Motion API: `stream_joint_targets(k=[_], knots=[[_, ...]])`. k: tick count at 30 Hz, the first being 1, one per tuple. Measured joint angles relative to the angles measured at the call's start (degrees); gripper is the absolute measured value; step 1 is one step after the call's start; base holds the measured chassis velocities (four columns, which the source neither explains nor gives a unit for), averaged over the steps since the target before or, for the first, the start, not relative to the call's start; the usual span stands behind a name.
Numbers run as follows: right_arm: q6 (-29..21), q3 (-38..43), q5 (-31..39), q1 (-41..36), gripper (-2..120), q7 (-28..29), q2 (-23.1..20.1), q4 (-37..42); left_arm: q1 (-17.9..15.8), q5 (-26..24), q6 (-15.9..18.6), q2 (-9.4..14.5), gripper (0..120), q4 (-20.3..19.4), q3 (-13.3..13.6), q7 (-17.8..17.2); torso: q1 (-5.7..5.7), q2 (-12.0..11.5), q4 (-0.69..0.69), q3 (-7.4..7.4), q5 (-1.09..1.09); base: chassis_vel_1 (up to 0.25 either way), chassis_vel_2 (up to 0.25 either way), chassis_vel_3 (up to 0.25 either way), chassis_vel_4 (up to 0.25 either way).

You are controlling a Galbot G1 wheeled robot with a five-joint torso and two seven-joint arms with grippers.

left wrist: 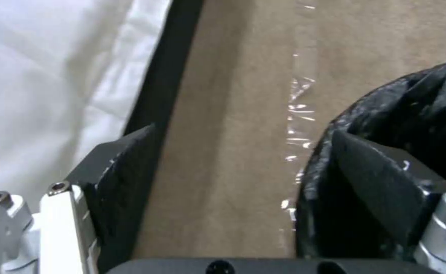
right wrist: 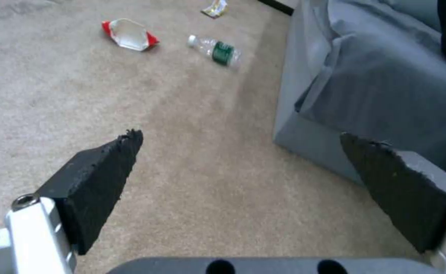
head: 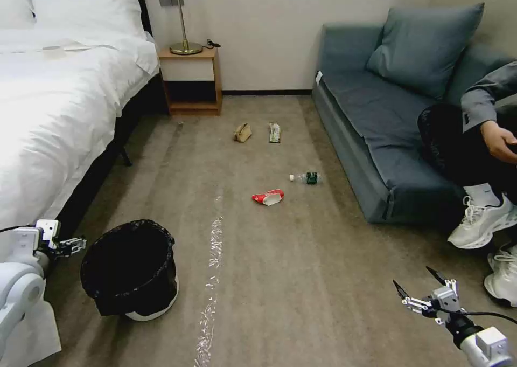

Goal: Pick up the trash bin, then pick up the garbage on the floor and place it into the trash bin.

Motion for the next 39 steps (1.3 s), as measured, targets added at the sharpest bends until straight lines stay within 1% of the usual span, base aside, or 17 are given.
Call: stream_joint_targets(k=[1, 4, 5, 7, 8, 10, 11, 13, 17, 19, 24, 31, 39], knots=[[0.0, 0.0, 0.0, 0.0, 100, 0.0, 0.0, 0.0, 0.0, 0.0, 0.0, 0.0, 90, 0.0, 0.0, 0.0, 0.0, 0.0, 0.0, 0.0, 0.0, 0.0, 0.0, 0.0, 0.0], [-0.7, -0.6, -0.1, 0.7, 100, 0.1, 0.2, 0.2, -2.4, -1.1, 0.3, 0.5, 90, 1.9, 1.9, 2.1, 0.0, 0.0, 0.0, 0.0, 0.01, 0.0, 0.0, 0.0, 0.0], [-0.7, -0.6, -0.1, 0.7, 100, 0.1, 0.2, 0.2, -2.4, -1.1, 0.3, 0.5, 90, 1.9, 1.9, 2.1, 0.0, 0.0, 0.0, 0.0, 0.01, 0.0, 0.0, 0.0, 0.0], [-1.2, -1.0, -0.1, 1.3, 100, 0.2, 0.3, 0.1, -4.0, -1.6, 1.0, 0.7, 91, 2.9, 3.5, 3.1, 0.0, 0.0, 0.0, 0.0, 0.01, 0.0, 0.0, 0.0, 0.0], [-1.2, -1.0, -0.1, 1.3, 100, 0.2, 0.3, 0.1, -4.0, -1.6, 1.0, 0.7, 91, 2.9, 3.5, 3.1, 0.0, 0.0, 0.0, 0.0, 0.01, 0.0, 0.0, 0.0, 0.0], [-1.6, -1.5, 0.1, 2.1, 100, 0.3, 0.3, -0.2, -5.5, -2.2, 1.7, 0.8, 91, 3.6, 5.3, 3.5, 0.0, 0.0, 0.0, 0.0, 0.01, 0.0, 0.0, 0.0, 0.0], [-1.6, -1.5, 0.1, 2.1, 100, 0.3, 0.3, -0.2, -5.5, -2.2, 1.7, 0.8, 91, 3.6, 5.3, 3.5, 0.0, 0.0, 0.0, 0.0, 0.01, 0.0, 0.0, 0.0, 0.0], [-1.9, -2.2, 0.3, 3.2, 100, 0.4, 0.2, -1.0, -6.2, -2.2, 2.2, 0.7, 93, 4.2, 6.3, 3.5, 0.0, 0.0, -0.01, 0.0, 0.0, 0.0, 0.0, 0.0, 0.0], [-2.1, -3.8, 0.7, 5.1, 100, 0.5, 0.0, -2.4, -6.2, -1.8, 2.9, 0.4, 93, 4.8, 6.5, 3.5, 0.0, 0.0, 0.01, 0.0, 0.01, 0.0, 0.0, 0.0, 0.0], [-2.4, -5.2, 1.2, 6.8, 100, 0.6, -0.3, -3.4, -6.4, -1.5, 3.3, 0.4, 93, 5.7, 6.5, 3.5, 0.0, 0.0, 0.01, 0.0, 0.01, 0.0, 0.0, 0.0, 0.0], [-2.9, -7.2, 2.0, 9.2, 100, 0.6, -0.6, -4.8, -6.8, -1.3, 3.4, 0.3, 93, 7.0, 6.5, 3.5, 0.0, 0.0, -0.01, 0.0, 0.01, 0.0, 0.0, 0.0, 0.0], [-3.2, -10.6, 2.7, 12.5, 100, 0.6, -0.9, -7.1, -7.3, -1.1, 3.4, -0.7, 91, 8.1, 6.5, 3.7, 0.0, 0.0, 0.0, 0.0, 0.01, 0.0, 0.0, 0.0, 0.0], [-3.2, -12.6, 4.2, 14.4, 100, 0.5, -1.2, -7.9, -9.3, 0.8, 3.0, -2.0, 91, 10.1, 9.0, 4.9, 0.0, 0.0, 0.0, 0.0, 0.01, 0.0, 0.0, 0.0, 0.0]])
